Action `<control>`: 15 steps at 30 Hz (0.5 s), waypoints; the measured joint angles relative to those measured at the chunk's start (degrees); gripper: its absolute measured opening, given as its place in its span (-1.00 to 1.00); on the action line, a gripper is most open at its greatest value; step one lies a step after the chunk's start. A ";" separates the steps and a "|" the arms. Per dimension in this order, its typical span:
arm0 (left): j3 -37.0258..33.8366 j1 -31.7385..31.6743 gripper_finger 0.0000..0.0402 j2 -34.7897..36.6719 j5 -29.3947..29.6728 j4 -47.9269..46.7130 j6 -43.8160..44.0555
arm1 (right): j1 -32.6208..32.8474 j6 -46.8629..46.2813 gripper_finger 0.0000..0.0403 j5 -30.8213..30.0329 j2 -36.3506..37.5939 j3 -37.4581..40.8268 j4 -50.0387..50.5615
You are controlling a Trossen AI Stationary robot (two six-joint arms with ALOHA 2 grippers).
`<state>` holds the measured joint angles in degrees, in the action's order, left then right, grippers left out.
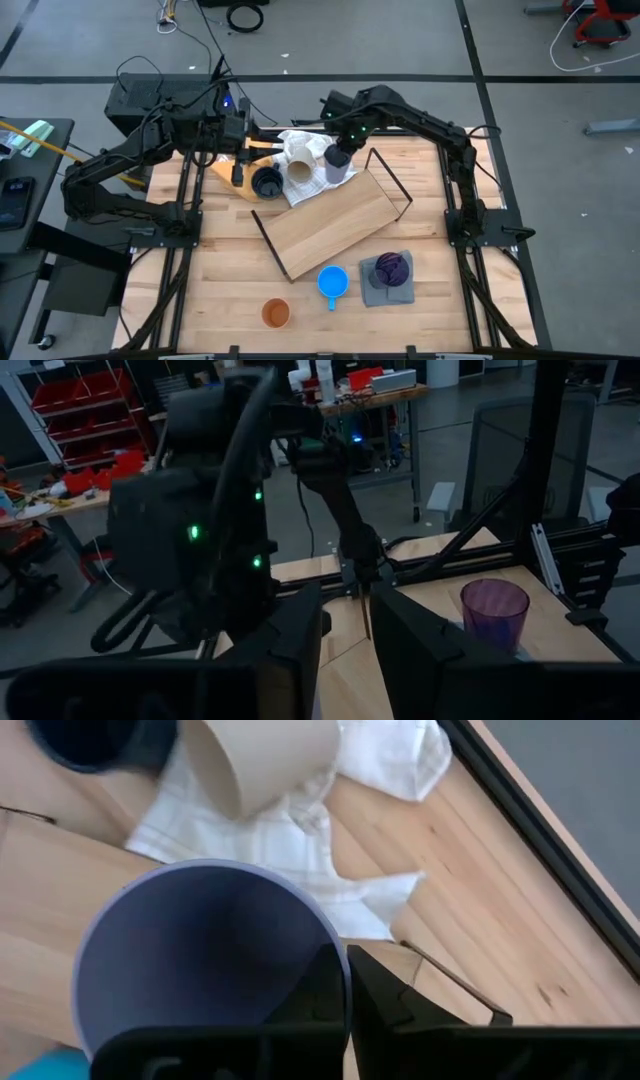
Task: Stack small to large cups/mugs on shelf
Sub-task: Put the violet cup on the shelf
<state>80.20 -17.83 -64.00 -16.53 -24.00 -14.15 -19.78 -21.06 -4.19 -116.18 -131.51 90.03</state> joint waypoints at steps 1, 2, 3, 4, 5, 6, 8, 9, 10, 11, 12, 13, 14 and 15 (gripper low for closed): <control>0.00 -0.01 -0.53 0.00 0.00 -0.03 0.03 | 0.15 0.00 -0.99 -0.09 -0.04 0.80 0.04; 0.00 -0.01 -0.53 0.00 0.00 -0.03 0.15 | 0.51 -0.01 -0.99 -0.25 -0.07 1.56 0.01; 0.00 -0.01 -0.53 0.00 0.00 -0.03 0.29 | 0.96 0.00 -0.99 -0.25 -0.07 2.35 -0.03; 0.00 0.01 -0.53 0.00 0.00 -0.03 0.40 | 1.49 0.00 -0.99 -0.25 -0.06 3.27 -0.03; 0.00 0.01 -0.52 0.00 0.00 -0.05 0.48 | 1.84 -0.02 -0.99 -0.20 -0.04 4.29 0.01; 0.00 -0.01 -0.52 0.00 0.00 -0.07 0.73 | 2.16 -0.15 -0.99 -0.27 -0.07 5.28 0.01; 0.00 -0.01 -0.51 0.02 0.00 -0.09 0.87 | 2.48 -0.40 -0.99 -0.27 -0.11 7.02 -0.01; 0.00 -0.01 -0.51 0.00 0.00 -0.08 0.90 | 2.62 -0.38 -0.99 -0.53 -0.11 7.70 0.01; 0.00 0.00 -0.50 0.00 0.00 -0.11 0.90 | 2.73 -0.40 -0.99 -1.03 -0.11 8.18 0.02; 0.00 0.00 -0.50 0.00 0.00 -0.17 0.90 | 2.69 -0.40 -0.99 -1.55 -0.11 8.57 -0.01; 0.00 -0.01 -0.50 0.00 0.00 -0.18 0.90 | 2.66 -0.42 -0.99 -1.79 -0.11 8.77 0.02; 0.00 -0.01 -0.50 0.00 0.00 -0.16 0.92 | 2.68 -0.53 -0.99 -1.82 -0.11 8.81 0.00; 0.00 -0.01 -0.51 0.00 0.00 -0.16 0.92 | 2.68 -0.89 -0.99 -1.81 -0.11 8.81 -0.01; 0.00 -0.01 -0.51 0.00 0.00 -0.16 0.92 | 2.68 -1.17 -0.99 -1.83 -0.11 8.81 -0.01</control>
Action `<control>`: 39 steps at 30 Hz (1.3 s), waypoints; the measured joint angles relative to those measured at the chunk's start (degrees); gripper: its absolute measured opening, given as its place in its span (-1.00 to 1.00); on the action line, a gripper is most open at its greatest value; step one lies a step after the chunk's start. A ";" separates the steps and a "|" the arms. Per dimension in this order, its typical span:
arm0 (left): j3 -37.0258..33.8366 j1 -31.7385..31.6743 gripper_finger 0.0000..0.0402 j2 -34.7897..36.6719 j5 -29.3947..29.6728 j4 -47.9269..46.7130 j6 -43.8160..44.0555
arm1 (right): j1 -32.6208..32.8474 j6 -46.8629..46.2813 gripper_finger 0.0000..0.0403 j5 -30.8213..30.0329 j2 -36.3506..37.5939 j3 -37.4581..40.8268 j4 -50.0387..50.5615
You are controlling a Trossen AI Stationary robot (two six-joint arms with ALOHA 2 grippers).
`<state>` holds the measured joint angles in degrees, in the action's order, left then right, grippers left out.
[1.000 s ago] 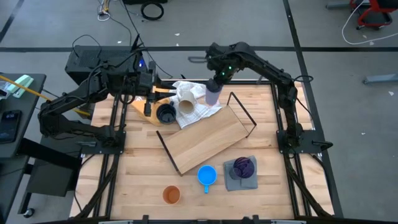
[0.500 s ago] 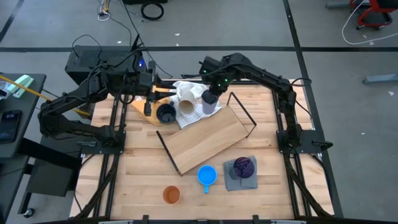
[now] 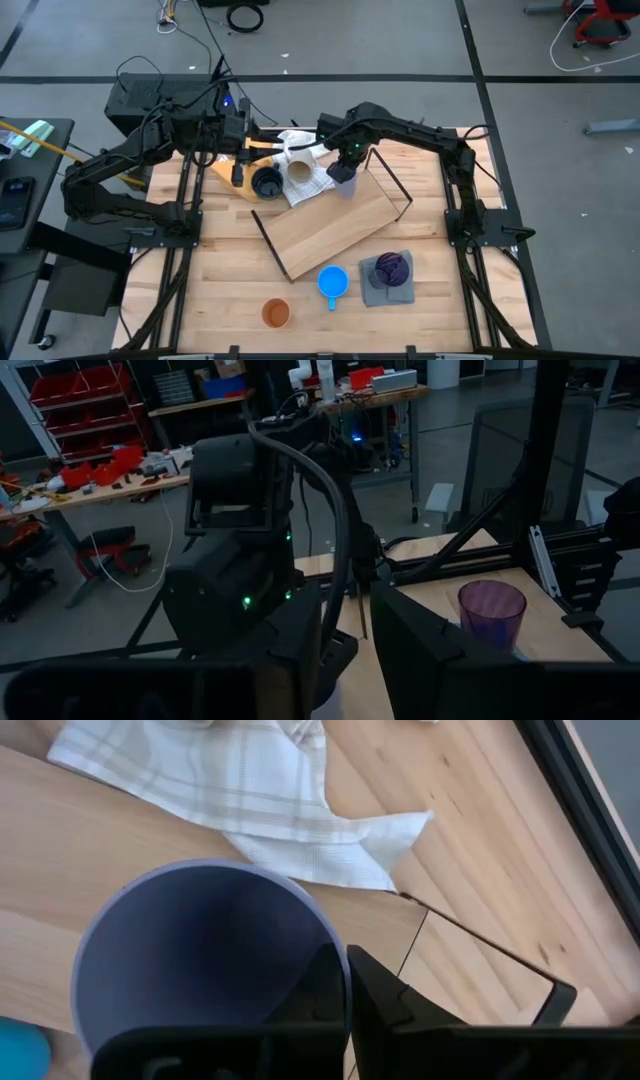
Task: Stack small to large cups/mugs on shelf
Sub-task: Put the violet cup on the shelf
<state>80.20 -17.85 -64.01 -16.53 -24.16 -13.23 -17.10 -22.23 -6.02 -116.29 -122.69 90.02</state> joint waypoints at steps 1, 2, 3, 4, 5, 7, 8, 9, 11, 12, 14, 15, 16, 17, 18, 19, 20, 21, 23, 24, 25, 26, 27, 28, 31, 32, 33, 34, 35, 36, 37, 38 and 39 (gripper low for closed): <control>0.00 0.02 -0.51 0.00 0.00 0.00 0.00 | 0.00 -0.19 -0.99 -0.03 0.06 0.01 -0.01; 0.00 0.02 -0.51 0.00 0.00 -0.02 0.00 | -0.09 -0.33 -0.99 -0.16 0.19 0.06 -0.02; 0.00 0.01 -0.50 0.00 0.00 -0.02 0.00 | -0.11 -0.69 -0.99 -0.46 0.37 0.04 -0.02; 0.00 0.01 -0.50 0.00 0.00 0.00 0.00 | -0.11 -1.17 -0.99 -0.82 0.56 0.04 0.00; 0.00 0.00 -0.50 0.01 0.00 0.00 0.00 | -0.12 -1.48 -0.99 -1.24 0.63 0.04 0.00; 0.00 0.00 -0.50 0.00 0.00 -0.02 0.00 | -0.13 -1.90 -0.99 -1.60 0.61 0.04 0.00; 0.00 0.01 -0.50 0.01 0.00 -0.03 0.02 | -0.13 -2.22 -0.99 -1.57 0.59 0.04 0.00; 0.00 0.00 -0.51 0.00 0.00 -0.08 0.07 | -0.29 -2.70 -0.99 -1.55 0.59 0.04 0.00; 0.00 0.02 -0.51 0.01 0.00 -0.15 0.11 | -0.46 -3.87 -0.99 -1.50 0.59 0.04 0.00; 0.00 0.02 -0.51 0.01 0.00 -0.15 0.11 | -0.68 -4.71 -0.99 -1.58 0.59 0.04 0.00; 0.00 0.01 -0.50 0.01 0.00 -0.15 0.11 | -1.26 -5.77 -0.99 -1.61 1.00 0.07 -0.02; 0.00 0.00 -0.50 0.00 0.01 -0.15 0.11 | -1.47 -6.67 -0.99 -1.66 1.25 0.04 0.00; 0.00 0.00 -0.50 0.01 0.00 -0.15 0.11 | -1.91 -7.65 -0.99 -1.64 1.51 0.04 0.02; 0.00 0.00 -0.50 0.00 0.02 -0.15 0.09 | -2.31 -8.54 -0.99 -1.64 1.81 0.24 -0.13; 0.00 0.02 -0.50 0.01 0.00 -0.15 0.10 | -2.66 -9.58 -0.99 -1.36 2.03 0.65 -0.17; 0.00 0.00 -0.51 0.01 0.01 -0.14 0.10 | -3.10 -10.60 -0.99 -0.48 2.15 1.07 0.01; 0.00 0.01 -0.51 0.01 0.00 -0.13 0.10 | -3.51 -11.30 -0.99 0.59 2.20 1.63 0.01; 0.00 0.02 -0.51 0.01 0.00 -0.13 0.09 | -3.84 -11.40 -0.99 1.61 2.43 2.60 -0.23; 0.00 0.00 -0.52 0.00 0.02 -0.13 0.07 | -3.91 -11.20 -0.99 3.00 2.68 4.75 0.11; 0.00 0.00 -0.52 0.02 0.00 -0.11 0.07 | -3.84 -11.05 -0.99 3.32 2.94 5.93 0.02; 0.00 0.02 -0.52 0.02 0.00 -0.13 0.07 | -3.75 -10.94 -0.99 3.37 3.58 7.57 -0.35; 0.00 0.00 -0.52 0.02 0.00 -0.13 0.07 | -3.63 -10.81 -0.99 3.41 4.15 9.12 -0.11; 0.00 0.00 -0.52 0.02 0.00 -0.11 0.07 | -3.41 -10.83 -0.99 3.43 4.93 10.54 0.19; 0.00 0.00 -0.51 0.02 0.00 -0.11 0.03 | -3.32 -10.81 -0.99 3.04 5.85 12.12 0.06; 0.00 0.00 -0.50 0.02 0.01 -0.06 -0.04 | -3.78 -11.08 -0.99 3.04 8.32 16.26 0.03; 0.00 0.01 -0.50 0.02 0.01 -0.04 -0.10 | -3.98 -11.63 -0.99 2.94 9.16 17.40 -0.02; 0.00 0.01 -0.50 0.02 0.02 -0.01 -0.45 | -4.15 -12.08 -0.99 2.82 9.95 18.34 -0.15; 0.00 0.01 -0.50 0.02 0.02 0.01 -0.80 | -4.24 -12.45 -0.99 2.67 10.78 19.06 -0.81; 0.00 0.02 -0.51 0.02 0.02 0.02 -0.94 | -4.26 -12.79 -0.99 2.58 11.63 19.74 -2.11; 0.00 0.00 -0.51 0.02 0.02 0.05 -0.94 | -4.21 -13.21 -0.99 2.40 12.35 20.27 -3.23; 0.00 0.00 -0.51 0.02 0.04 0.11 -0.94 | -4.12 -13.78 -0.99 2.47 13.05 20.84 -4.35; 0.00 -0.06 -0.51 0.02 0.10 0.11 -0.94 | -4.09 -14.29 -0.99 2.71 13.65 21.36 -5.59; 0.00 -0.13 -0.51 0.02 0.34 0.11 -0.96 | -4.08 -14.77 -0.99 2.65 14.07 21.69 -6.63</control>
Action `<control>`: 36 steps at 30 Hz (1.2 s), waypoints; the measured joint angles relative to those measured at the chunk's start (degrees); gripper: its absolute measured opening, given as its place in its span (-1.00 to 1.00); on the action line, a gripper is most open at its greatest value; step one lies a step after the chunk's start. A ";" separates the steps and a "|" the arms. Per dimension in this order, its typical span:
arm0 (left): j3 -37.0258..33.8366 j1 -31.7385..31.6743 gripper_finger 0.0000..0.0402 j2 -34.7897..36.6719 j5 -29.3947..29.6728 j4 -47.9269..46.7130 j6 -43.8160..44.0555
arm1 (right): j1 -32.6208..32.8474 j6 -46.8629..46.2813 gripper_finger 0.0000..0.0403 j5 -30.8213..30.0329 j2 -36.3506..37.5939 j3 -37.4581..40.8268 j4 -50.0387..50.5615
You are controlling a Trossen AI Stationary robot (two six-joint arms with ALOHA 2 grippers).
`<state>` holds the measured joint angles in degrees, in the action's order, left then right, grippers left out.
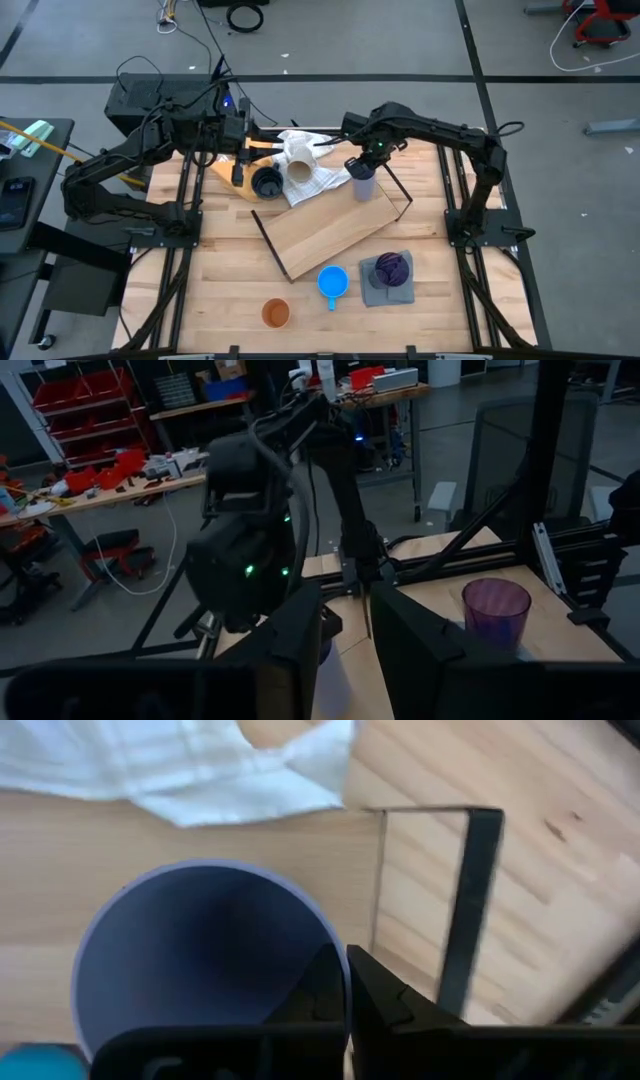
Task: Stack small to large cups/mugs on shelf
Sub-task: Put the violet cup on the shelf
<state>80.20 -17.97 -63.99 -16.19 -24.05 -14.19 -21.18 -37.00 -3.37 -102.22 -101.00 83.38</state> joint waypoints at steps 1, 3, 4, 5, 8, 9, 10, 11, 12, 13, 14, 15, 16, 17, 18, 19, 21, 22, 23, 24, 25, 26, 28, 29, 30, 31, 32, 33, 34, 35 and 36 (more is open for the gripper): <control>0.00 -0.07 -0.50 0.00 0.07 0.00 0.02 | -0.01 -0.40 -0.99 0.02 0.23 0.11 -0.44; 0.00 -0.24 -0.50 0.00 0.12 0.00 0.28 | -0.01 -0.74 -0.99 -0.72 0.35 0.17 -0.30; 0.00 -0.24 -0.50 0.00 0.12 0.00 0.32 | -0.01 -0.76 -0.99 -1.28 0.35 0.19 -0.52; 0.00 -0.24 -0.50 0.00 0.14 -0.02 0.33 | -0.03 -0.74 -0.99 -1.81 0.33 0.19 -0.90; 0.00 -0.22 -0.51 0.00 0.12 -0.04 0.39 | -0.05 -0.77 -0.99 -3.21 0.09 0.19 -3.44; 0.00 -0.22 -0.51 0.00 0.12 -0.15 0.42 | -0.03 -0.78 -0.99 -3.20 -0.15 0.19 -4.10; 0.00 -0.23 -0.50 0.00 0.12 -0.20 0.44 | -0.01 -0.78 -0.99 -3.22 -0.35 0.19 -4.57; 0.00 -0.24 -0.50 0.00 0.14 -0.22 0.46 | -0.01 -0.78 -0.99 -3.20 -0.45 0.19 -4.98; 0.00 -0.24 -0.50 0.00 0.12 -0.22 0.46 | -0.01 -0.78 -0.99 -3.22 -0.50 0.19 -5.20; 0.00 -0.24 -0.50 0.00 0.14 -0.22 0.46 | 0.01 -0.79 -0.99 -3.34 -0.49 0.19 -5.23; 0.00 -0.24 -0.50 0.00 0.14 -0.22 0.48 | 0.06 -0.80 -0.99 -3.50 -0.48 0.19 -5.27; 0.00 -0.23 -0.50 0.00 0.12 -0.22 0.48 | 0.06 -0.84 -0.99 -3.74 -0.48 0.19 -5.43; 0.00 -0.22 -0.51 0.00 0.12 -0.22 0.48 | 0.08 -0.97 -0.99 -4.02 -0.48 0.19 -5.47; 0.00 -0.24 -0.51 0.00 0.12 -0.22 0.48 | 0.08 -0.98 -0.99 -4.09 -0.48 0.19 -5.35; 0.00 -0.24 -0.51 0.00 0.12 -0.22 0.48 | 0.08 -1.06 -0.99 -4.10 -0.48 0.19 -5.36; 0.00 -0.24 -0.51 0.00 0.12 -0.22 0.49 | 0.06 -1.47 -0.99 -4.10 -0.48 0.19 -5.51; 0.00 -0.24 -0.50 0.00 0.12 -0.22 0.48 | 0.14 -1.87 -0.99 -4.27 -0.48 0.19 -6.00; 0.00 -0.24 -0.50 0.00 0.12 -0.22 0.49 | 0.29 -1.91 -0.99 -4.33 -0.48 0.19 -6.19; 0.00 -0.24 -0.49 0.00 0.12 -0.22 0.49 | 0.35 -2.13 -0.99 -4.31 -0.48 0.19 -6.22; 0.00 -0.24 -0.49 0.00 0.12 -0.22 0.48 | 0.38 -2.24 -0.99 -4.11 -0.48 0.19 -6.18; 0.00 -0.24 -0.49 0.00 0.12 -0.22 0.48 | 0.46 -2.28 -0.99 -3.93 -0.48 0.19 -6.06; 0.00 -0.24 -0.49 0.00 0.12 -0.22 0.48 | 0.71 -2.29 -0.99 -3.89 -0.48 0.19 -5.90; 0.00 -0.24 -0.49 0.00 0.12 -0.22 0.49 | 1.09 -2.27 -0.99 -4.29 -0.48 0.19 -5.89; 0.00 -0.24 -0.49 0.00 0.12 -0.22 0.48 | 1.28 -2.29 -0.99 -4.77 -0.48 0.21 -5.91; 0.00 -0.24 -0.49 0.00 0.12 -0.22 0.48 | 1.55 -2.29 -0.99 -5.15 -0.48 0.35 -6.03; 0.00 -0.24 -0.49 0.00 0.12 -0.22 0.44 | 1.63 -2.34 -0.99 -5.19 -0.44 0.84 -6.41; 0.00 -0.24 -0.49 0.00 0.12 -0.22 0.29 | 1.64 -2.65 -0.99 -5.14 -0.43 1.54 -6.52; 0.00 -0.24 -0.49 0.00 0.13 -0.22 0.22 | 1.68 -2.92 -0.99 -4.81 -0.44 2.44 -6.42; 0.00 -0.24 -0.49 0.00 0.12 -0.22 0.20 | 1.91 -3.05 -0.99 -4.28 -0.45 3.52 -6.34; 0.00 -0.24 -0.49 0.00 0.12 -0.22 0.20 | 2.14 -3.15 -0.99 -4.23 -0.45 4.51 -6.38; 0.00 -0.24 -0.49 0.00 0.12 -0.22 0.20 | 2.51 -3.39 -0.99 -4.35 -0.43 5.42 -6.66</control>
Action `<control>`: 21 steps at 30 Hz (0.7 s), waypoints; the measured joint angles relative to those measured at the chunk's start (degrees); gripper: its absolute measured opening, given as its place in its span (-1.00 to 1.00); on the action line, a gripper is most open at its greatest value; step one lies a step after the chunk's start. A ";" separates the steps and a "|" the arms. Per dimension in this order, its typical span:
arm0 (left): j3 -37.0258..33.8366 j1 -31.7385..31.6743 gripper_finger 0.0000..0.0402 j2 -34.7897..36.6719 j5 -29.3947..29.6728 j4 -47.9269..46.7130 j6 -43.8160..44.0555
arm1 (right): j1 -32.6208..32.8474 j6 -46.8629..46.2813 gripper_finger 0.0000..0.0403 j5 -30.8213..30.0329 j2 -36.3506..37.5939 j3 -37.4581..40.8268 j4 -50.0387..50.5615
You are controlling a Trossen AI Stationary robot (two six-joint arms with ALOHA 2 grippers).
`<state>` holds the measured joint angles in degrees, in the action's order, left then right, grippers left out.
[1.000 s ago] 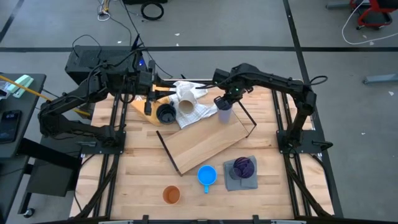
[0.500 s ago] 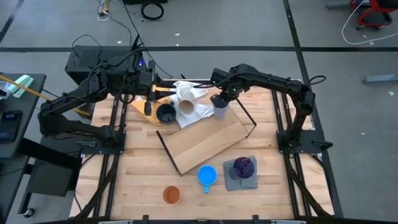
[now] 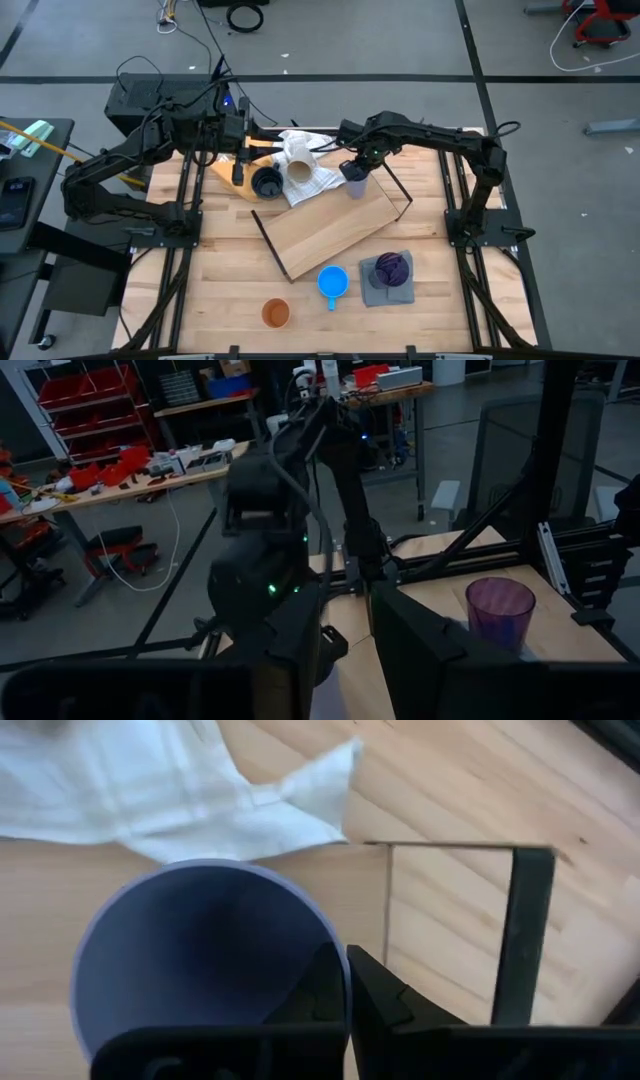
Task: Stack small to large cups/mugs on shelf
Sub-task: Put the violet cup on the shelf
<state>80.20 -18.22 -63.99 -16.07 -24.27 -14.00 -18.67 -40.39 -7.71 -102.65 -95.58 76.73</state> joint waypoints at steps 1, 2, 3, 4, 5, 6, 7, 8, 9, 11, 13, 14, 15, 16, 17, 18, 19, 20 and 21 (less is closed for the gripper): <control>0.00 0.01 -0.49 0.00 0.00 0.00 0.00 | 0.33 -0.08 -0.99 -0.11 0.24 0.79 -0.98; 0.00 0.00 -0.49 0.00 0.01 0.00 0.00 | 0.64 -0.29 -0.99 -0.07 0.38 1.33 -1.73; 0.00 0.00 -0.50 0.00 0.01 0.00 0.00 | 0.84 -0.60 -1.00 -0.29 0.59 1.77 -2.39; 0.00 0.00 -0.50 0.00 0.00 0.00 0.00 | 0.99 -0.85 -1.00 -0.24 0.72 2.00 -3.19; 0.00 0.00 -0.50 0.00 0.02 0.00 -0.01 | 1.04 -1.04 -1.00 -0.24 0.66 1.86 -3.84; 0.00 0.00 -0.50 0.00 0.02 0.00 -0.03 | 1.00 -1.08 -1.00 -0.23 0.65 1.55 -4.08; 0.00 0.00 -0.50 0.00 0.02 0.00 -0.11 | 0.98 -1.05 -1.00 -0.25 0.65 1.40 -4.09; 0.00 0.00 -0.49 0.00 0.02 0.00 -0.15 | 0.87 -1.03 -1.00 -0.39 0.65 1.31 -4.09; 0.00 0.00 -0.49 0.00 0.02 0.02 -0.15 | 0.70 -0.99 -1.00 -0.54 0.65 1.20 -4.01; 0.00 0.00 -0.50 0.00 0.03 0.02 -0.15 | 0.26 -0.54 -1.00 -0.67 0.72 1.17 -3.34; -0.02 0.02 -0.51 0.00 0.04 0.07 -0.15 | 0.01 -0.14 -1.00 -0.81 0.79 1.17 -2.97; -0.02 0.00 -0.51 0.00 0.04 0.07 -0.13 | 0.00 -0.14 -1.00 -0.87 0.79 1.22 -3.01; 0.00 0.00 -0.51 0.00 0.04 0.07 -0.15 | 0.01 -0.11 -1.00 -0.87 0.79 1.22 -3.06; -0.02 0.00 -0.50 0.00 0.04 0.07 -0.13 | 0.06 -0.08 -1.00 -0.85 0.81 1.22 -3.04; 0.00 0.00 -0.50 0.00 0.04 0.07 -0.13 | 0.06 -0.07 -1.00 -0.84 0.81 1.24 -3.04; -0.02 0.00 -0.50 0.00 0.04 0.07 -0.13 | 0.06 -0.05 -1.00 -0.83 0.81 1.24 -3.06; 0.00 0.00 -0.50 0.00 0.04 0.07 -0.13 | 0.06 0.00 -1.00 -0.82 0.81 1.24 -3.05; -0.01 0.00 -0.50 0.00 0.05 0.07 -0.13 | 0.06 0.05 -1.00 -0.80 0.81 1.24 -3.04; -0.01 0.00 -0.50 0.00 0.05 0.07 -0.13 | 0.06 0.20 -1.00 -0.82 0.83 1.24 -3.04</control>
<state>80.20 -18.22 -63.99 -16.02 -24.21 -14.13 -18.61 -40.19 -8.54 -101.82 -94.35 73.69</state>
